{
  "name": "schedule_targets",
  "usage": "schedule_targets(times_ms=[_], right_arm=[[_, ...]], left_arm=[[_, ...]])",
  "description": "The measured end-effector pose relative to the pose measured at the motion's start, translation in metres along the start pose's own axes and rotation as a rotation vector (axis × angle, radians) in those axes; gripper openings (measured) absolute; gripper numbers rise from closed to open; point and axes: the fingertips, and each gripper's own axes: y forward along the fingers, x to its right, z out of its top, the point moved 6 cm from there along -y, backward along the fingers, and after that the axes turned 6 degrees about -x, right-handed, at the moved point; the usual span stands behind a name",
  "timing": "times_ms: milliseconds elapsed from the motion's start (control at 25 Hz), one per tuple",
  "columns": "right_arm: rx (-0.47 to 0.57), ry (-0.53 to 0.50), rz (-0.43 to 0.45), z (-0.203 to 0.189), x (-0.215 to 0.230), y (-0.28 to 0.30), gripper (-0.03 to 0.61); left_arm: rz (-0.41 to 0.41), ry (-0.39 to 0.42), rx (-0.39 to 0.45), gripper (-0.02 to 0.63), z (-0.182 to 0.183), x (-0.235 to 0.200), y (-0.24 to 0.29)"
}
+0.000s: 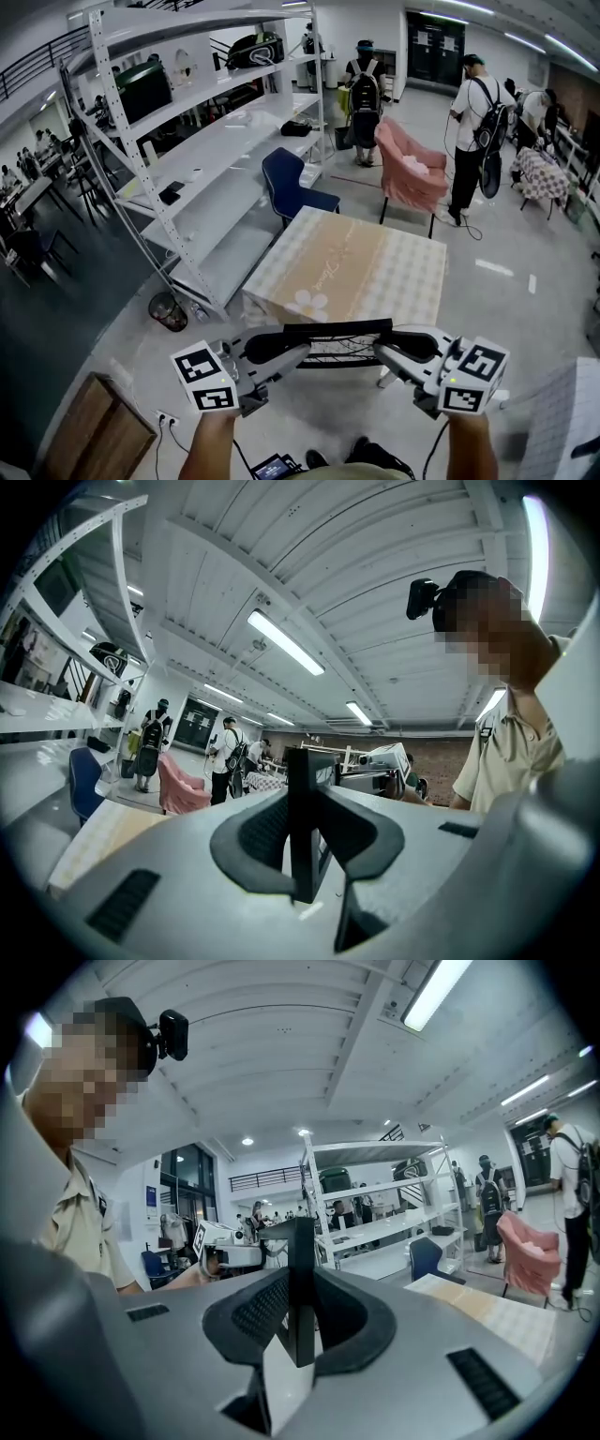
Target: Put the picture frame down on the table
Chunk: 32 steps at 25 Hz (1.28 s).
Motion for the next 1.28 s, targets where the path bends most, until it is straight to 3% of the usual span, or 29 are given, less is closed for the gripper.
schedule_targets(times_ms=[280,880,1280], right_arm=[[0.001,0.006,0.027,0.013,0.064,0.04,0.069],[-0.016,0.026,0.099,0.052,0.274,0.098,0.069],[-0.016,0.052,0.087,0.062,0.35,0.112,0.069]], left_arm=[[0.027,-0.017,-0.012,0.083,0.01,-0.068,0.021],[0.105,-0.049,-0.022,0.083,0.048,-0.233,0.138],[0.103,-0.064,-0.036,0.083,0.061,-0.295,0.187]])
